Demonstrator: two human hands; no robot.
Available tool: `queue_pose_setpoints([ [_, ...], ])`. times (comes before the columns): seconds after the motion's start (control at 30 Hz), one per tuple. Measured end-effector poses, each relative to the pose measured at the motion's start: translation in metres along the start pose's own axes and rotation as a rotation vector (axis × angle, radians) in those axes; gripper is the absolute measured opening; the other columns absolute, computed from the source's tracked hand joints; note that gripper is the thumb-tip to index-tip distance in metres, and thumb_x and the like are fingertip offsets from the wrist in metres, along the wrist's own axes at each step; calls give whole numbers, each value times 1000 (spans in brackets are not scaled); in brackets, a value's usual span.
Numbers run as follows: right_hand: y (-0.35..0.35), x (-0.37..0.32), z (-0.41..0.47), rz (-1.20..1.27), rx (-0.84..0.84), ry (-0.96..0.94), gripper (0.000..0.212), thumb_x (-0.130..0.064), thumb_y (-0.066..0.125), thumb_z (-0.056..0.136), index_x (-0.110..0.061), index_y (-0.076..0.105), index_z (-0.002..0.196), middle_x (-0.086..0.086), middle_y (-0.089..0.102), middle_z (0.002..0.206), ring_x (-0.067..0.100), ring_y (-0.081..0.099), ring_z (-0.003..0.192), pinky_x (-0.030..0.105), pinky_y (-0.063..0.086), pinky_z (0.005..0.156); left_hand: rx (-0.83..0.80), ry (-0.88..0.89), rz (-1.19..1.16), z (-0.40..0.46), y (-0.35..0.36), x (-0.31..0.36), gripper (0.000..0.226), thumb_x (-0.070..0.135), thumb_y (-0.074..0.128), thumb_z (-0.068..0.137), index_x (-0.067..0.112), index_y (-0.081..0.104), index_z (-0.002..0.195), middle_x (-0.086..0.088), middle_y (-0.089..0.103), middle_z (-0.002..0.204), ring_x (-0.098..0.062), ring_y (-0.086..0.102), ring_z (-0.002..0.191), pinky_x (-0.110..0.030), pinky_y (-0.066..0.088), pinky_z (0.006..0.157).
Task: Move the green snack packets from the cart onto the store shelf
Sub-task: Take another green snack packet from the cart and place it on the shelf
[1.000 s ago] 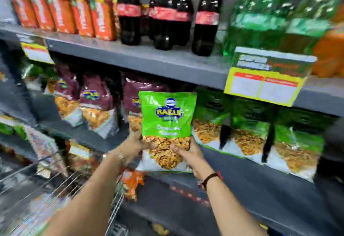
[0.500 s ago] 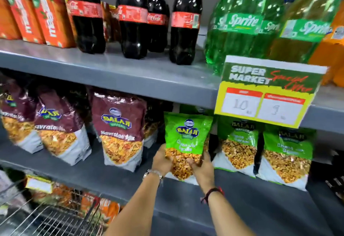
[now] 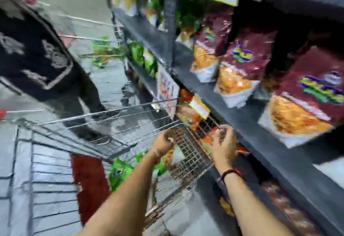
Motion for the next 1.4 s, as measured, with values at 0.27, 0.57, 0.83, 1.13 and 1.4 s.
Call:
queue_pose_setpoints([
  [0.27,164,62,-38,-580,-966,139,40,-11,53,87,-10,43,126,17,48,134,34,46,121,46,40,103,292,-473,-274,1,-63,-145,66,5,77,59,2,46,117,-12,51,106,-18,55,98,-20,46,79],
  [0.57,274,112,-89,-789,-1504,-56,64,-16,58,83,-16,26,139,16,35,146,31,35,133,41,37,108,435,-1007,-781,-16,-23,-248,37,3,48,86,-9,45,120,-15,51,122,-24,47,100,-33,40,82],
  [0.83,336,158,-109,-752,-1703,-43,73,-7,60,81,-8,20,141,21,36,145,32,36,133,40,32,112,629,-1068,-996,-3,0,-320,17,10,62,80,13,55,95,-5,70,79,-10,57,59,-11,41,44],
  [1.13,291,120,-83,-582,-1413,148,76,-15,70,76,-16,28,139,16,50,136,31,49,122,35,44,102,707,-777,-791,1,-32,-243,50,-5,67,69,8,44,112,-29,57,121,-27,57,100,-54,44,96],
  [1.4,200,38,-14,-239,-860,214,52,-3,74,69,-3,52,117,20,65,115,23,60,104,25,52,83,390,-316,-454,20,-71,-91,49,14,74,68,23,48,109,-10,57,116,-6,59,89,-17,49,80],
])
Point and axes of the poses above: each hand's wrist, its own z-axis towards the middle knuckle, its own y-axis out of the palm, x = y × z, the point moved 1 cm from there along z, towards the middle knuckle
